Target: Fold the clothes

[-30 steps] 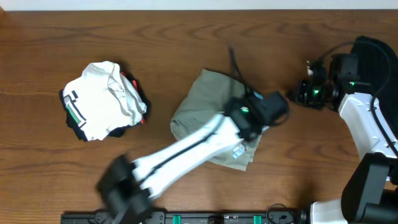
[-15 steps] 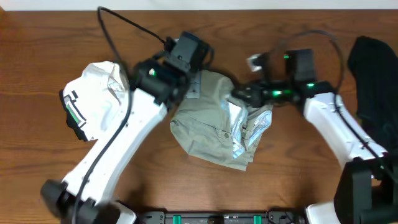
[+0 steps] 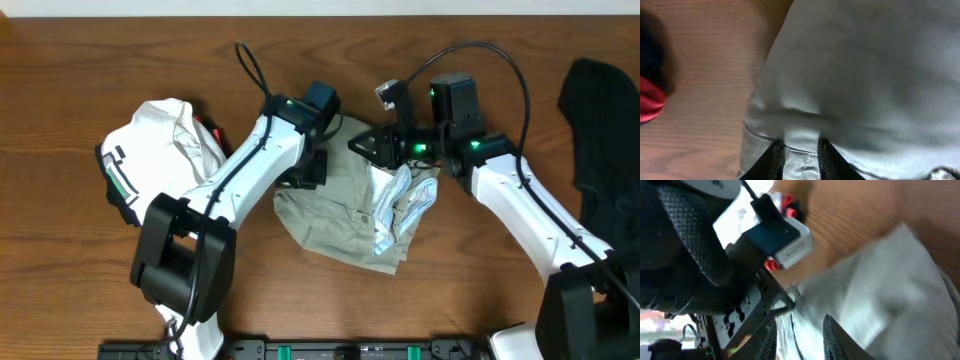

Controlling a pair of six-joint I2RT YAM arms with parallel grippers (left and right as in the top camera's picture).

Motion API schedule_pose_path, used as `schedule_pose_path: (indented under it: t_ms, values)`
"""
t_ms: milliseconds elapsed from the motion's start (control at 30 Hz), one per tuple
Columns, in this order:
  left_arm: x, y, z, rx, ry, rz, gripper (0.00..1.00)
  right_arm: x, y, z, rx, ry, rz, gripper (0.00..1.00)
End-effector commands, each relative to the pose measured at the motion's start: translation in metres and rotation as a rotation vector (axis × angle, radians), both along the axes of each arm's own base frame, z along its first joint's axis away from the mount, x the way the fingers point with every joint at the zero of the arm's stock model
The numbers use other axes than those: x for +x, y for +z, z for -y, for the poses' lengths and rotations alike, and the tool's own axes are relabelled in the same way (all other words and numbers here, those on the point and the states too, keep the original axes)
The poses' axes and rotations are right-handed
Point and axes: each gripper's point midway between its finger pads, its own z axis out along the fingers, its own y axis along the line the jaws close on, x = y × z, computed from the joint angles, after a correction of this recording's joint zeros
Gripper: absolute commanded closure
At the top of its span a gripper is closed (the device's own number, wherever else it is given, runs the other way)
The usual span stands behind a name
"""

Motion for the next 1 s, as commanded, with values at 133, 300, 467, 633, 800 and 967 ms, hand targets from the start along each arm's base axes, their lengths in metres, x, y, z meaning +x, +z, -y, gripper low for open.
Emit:
schedule_pose_path:
  t_ms: [133, 300, 467, 633, 800, 967]
  values:
    - [0.004, -0.002, 0.003, -0.022, 0.006, 0.014, 0.74, -0.006, -0.083, 0.075, -0.525, -0.289, -0.159, 0.83]
    - [0.005, -0.001, 0.002, -0.017, 0.002, 0.022, 0.74, -0.024, -0.134, 0.138, -0.807, -0.462, -0.354, 0.96]
    - [0.001, -0.004, 0.0, -0.01, -0.01, 0.007, 0.74, -0.035, -0.151, 0.175, -0.865, -0.572, -0.491, 0.98]
    - [-0.008, -0.014, -0.01, 0.031, -0.024, -0.02, 0.73, -0.026, -0.112, 0.187, -0.753, -0.599, -0.471, 0.98]
    - [-0.013, -0.019, -0.012, 0.039, -0.02, -0.037, 0.74, -0.025, -0.023, 0.098, -0.269, -0.157, -0.186, 0.82]
    - [-0.01, -0.019, -0.011, 0.032, -0.001, -0.024, 0.74, -0.034, -0.003, 0.063, -0.211, -0.058, -0.111, 0.73]
